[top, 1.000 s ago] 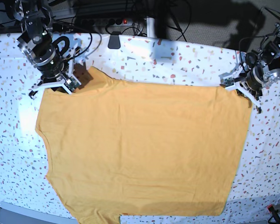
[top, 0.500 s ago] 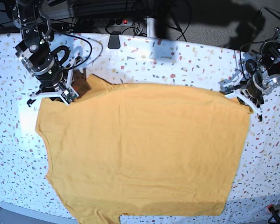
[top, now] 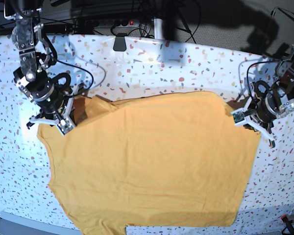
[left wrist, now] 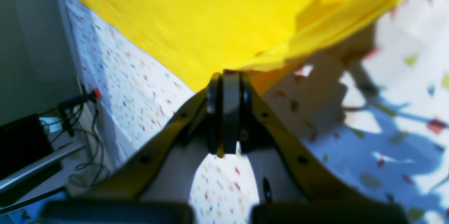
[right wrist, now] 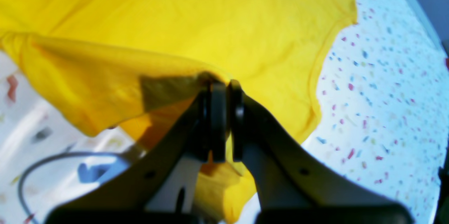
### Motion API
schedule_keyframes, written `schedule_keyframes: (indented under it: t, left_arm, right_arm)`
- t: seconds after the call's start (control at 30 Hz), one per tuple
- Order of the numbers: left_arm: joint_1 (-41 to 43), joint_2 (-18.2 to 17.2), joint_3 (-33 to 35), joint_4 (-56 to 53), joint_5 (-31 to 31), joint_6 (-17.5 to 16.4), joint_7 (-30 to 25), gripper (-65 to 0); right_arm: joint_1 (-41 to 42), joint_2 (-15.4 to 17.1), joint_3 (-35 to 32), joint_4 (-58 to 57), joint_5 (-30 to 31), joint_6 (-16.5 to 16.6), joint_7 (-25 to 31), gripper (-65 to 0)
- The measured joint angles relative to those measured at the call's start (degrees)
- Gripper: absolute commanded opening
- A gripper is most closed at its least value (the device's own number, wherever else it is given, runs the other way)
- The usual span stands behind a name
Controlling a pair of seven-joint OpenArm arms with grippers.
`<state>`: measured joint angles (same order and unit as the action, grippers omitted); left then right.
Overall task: Fold the T-shirt properly
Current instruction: 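Lift the shirt with both grippers and pull it toward the arms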
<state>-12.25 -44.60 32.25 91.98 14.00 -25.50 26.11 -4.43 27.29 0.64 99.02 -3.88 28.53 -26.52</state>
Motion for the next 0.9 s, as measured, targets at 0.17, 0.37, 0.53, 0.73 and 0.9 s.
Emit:
schedule_keyframes:
  t: [0.17,0.37,0.53,0.73,0.9]
  left_arm:
    - [-3.1,0.0,0.0,0.0,-1.0,0.2,-0.4,-65.0]
    - [-5.7,4.0,0.0,-5.5,-1.1,2.6,-0.5,-65.0]
    - [-9.4,7.7,0.0,-14.1,-0.7,3.0,-6.5,-65.0]
    - [-16.2,12.5,0.0,-24.0,-0.9,7.0,-8.1,-65.0]
    - [-19.1,15.3,-0.1,-34.2,-2.6,7.5,-11.4,-65.0]
  right_arm:
    - [6.1,0.0,0.0,-7.5,-0.1,0.1,0.7,-65.0]
    - [13.7,-0.1,0.0,-15.2,-0.2,3.4,0.8,-65.0]
    - [18.3,-0.1,0.0,-17.5,1.5,4.7,0.9,-65.0]
    - [22.7,-0.1,0.0,-21.2,2.6,9.4,1.1,-65.0]
    - [25.3,-0.1,0.0,-25.9,2.6,9.5,0.9,-65.0]
